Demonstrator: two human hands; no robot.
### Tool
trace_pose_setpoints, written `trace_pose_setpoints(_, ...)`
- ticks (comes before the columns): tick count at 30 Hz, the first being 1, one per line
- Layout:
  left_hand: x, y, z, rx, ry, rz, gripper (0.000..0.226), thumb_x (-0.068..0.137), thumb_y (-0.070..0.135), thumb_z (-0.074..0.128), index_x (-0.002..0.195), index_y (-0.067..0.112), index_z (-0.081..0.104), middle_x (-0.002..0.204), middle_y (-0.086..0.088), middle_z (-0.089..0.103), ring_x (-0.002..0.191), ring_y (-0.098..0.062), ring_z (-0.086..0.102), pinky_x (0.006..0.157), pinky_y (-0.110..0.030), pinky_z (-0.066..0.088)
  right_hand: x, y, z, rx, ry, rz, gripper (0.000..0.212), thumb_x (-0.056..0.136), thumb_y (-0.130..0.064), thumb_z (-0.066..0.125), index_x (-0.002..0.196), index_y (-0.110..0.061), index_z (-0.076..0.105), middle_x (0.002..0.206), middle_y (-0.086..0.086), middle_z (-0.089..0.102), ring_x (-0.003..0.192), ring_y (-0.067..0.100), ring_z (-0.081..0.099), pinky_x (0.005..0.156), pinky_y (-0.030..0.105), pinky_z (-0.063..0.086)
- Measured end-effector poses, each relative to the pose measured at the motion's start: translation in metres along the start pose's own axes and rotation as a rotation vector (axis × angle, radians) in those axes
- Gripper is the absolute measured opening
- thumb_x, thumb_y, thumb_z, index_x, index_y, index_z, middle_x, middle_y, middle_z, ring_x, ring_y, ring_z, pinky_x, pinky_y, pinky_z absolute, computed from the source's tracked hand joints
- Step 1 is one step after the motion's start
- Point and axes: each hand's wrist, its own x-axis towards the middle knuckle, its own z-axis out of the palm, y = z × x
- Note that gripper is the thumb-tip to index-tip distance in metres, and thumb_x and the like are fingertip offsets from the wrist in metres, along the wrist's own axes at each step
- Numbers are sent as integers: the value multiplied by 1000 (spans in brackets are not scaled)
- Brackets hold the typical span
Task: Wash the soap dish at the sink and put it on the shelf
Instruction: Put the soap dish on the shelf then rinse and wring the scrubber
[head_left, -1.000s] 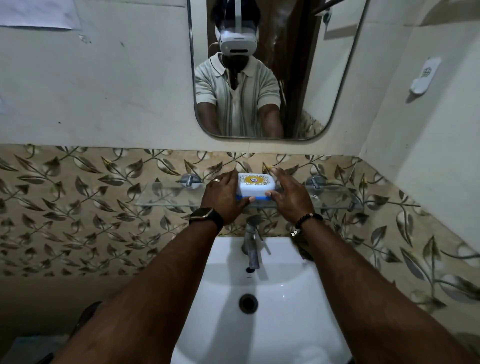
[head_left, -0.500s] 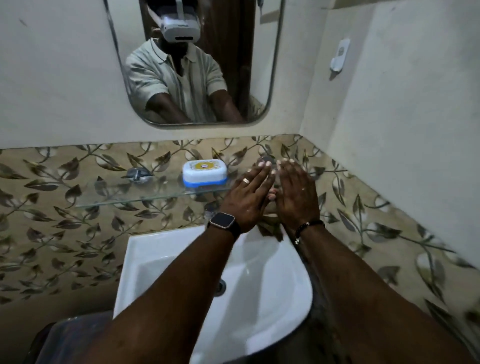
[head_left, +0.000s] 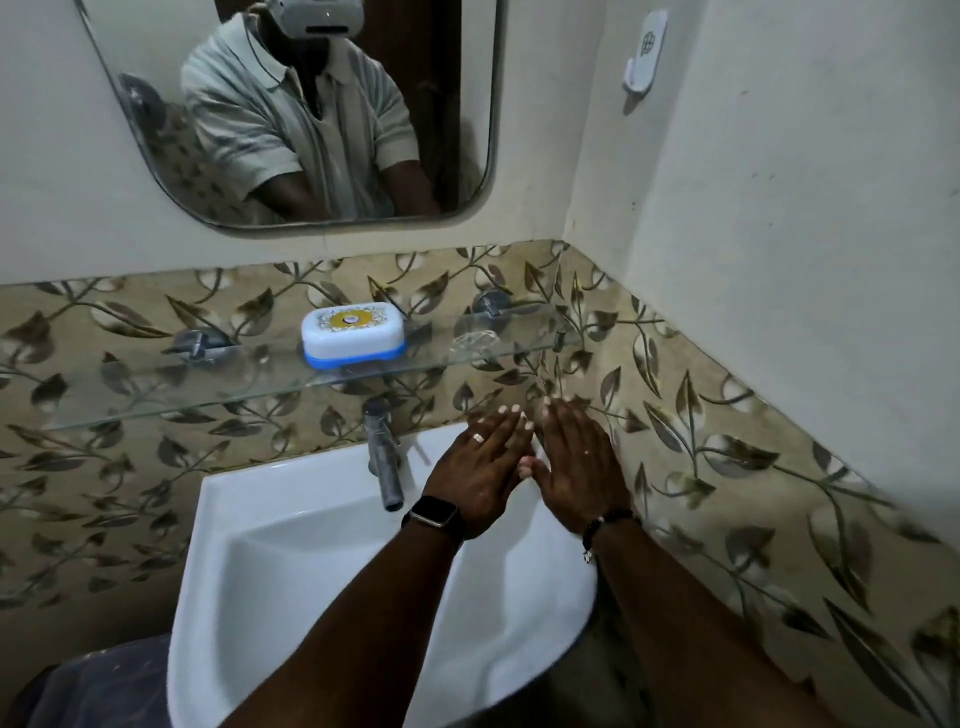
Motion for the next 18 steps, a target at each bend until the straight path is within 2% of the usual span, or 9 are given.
trace_pose_setpoints(3, 6, -17, 12, 24, -54, -25, 53, 101, 44, 45, 148, 20, 44, 158, -11, 36, 145, -29, 35, 114, -42, 33, 10, 0, 18, 17, -59, 21, 72, 95, -53, 39, 150, -6, 37, 156, 14, 38, 145, 30, 35, 117, 44, 31)
trace_pose_setpoints(6, 17, -35, 26, 29, -140, -75, 59, 99, 52, 44, 148, 20, 43, 160, -10, 32, 146, -29, 33, 116, -42, 29, 23, 0, 29, 25, -90, 16, 72, 95, -52, 32, 145, -2, 44, 151, 18, 44, 141, 34, 42, 115, 48, 36)
trace_pose_setpoints(8, 23, -47, 39, 35, -228, -102, 68, 96, 57, 44, 152, 19, 36, 163, -8, 24, 150, -28, 24, 119, -40, 19, 33, 1, 37, 22, -103, 3, 75, 98, -57, 23, 144, -2, 46, 150, 18, 46, 140, 34, 43, 113, 48, 38)
trace_pose_setpoints(10, 29, -59, 55, 55, -322, -103, 79, 92, 53, 53, 156, 18, 23, 166, -6, 10, 153, -26, 12, 120, -38, 5, 42, 3, 47, 4, -90, -9, 75, 100, -57, 21, 139, -2, 53, 144, 18, 53, 134, 33, 51, 109, 46, 43)
trace_pose_setpoints(13, 35, -74, 76, 84, -403, -105, 81, 93, 37, 60, 158, 17, 15, 167, -6, 7, 153, -26, 7, 119, -36, -2, 53, 9, 66, -28, -69, -40, 62, 96, -47, 41, 131, 0, 60, 134, 19, 62, 125, 33, 59, 102, 46, 50)
trace_pose_setpoints(16, 42, -81, 91, 63, -428, -136, 72, 95, 19, 54, 157, 16, 17, 166, -7, 14, 152, -27, 13, 122, -37, 6, 58, 16, 86, -90, -70, -91, 53, 83, -29, 67, 128, -2, 64, 130, 16, 65, 120, 32, 63, 99, 44, 53)
trace_pose_setpoints(18, 48, -82, 100, 33, -432, -161, 66, 96, 13, 48, 156, 15, 22, 165, -9, 20, 150, -28, 20, 121, -38, 12, 62, 20, 97, -82, -93, -127, 53, 74, -19, 73, 123, -2, 67, 125, 15, 68, 115, 33, 66, 96, 44, 54)
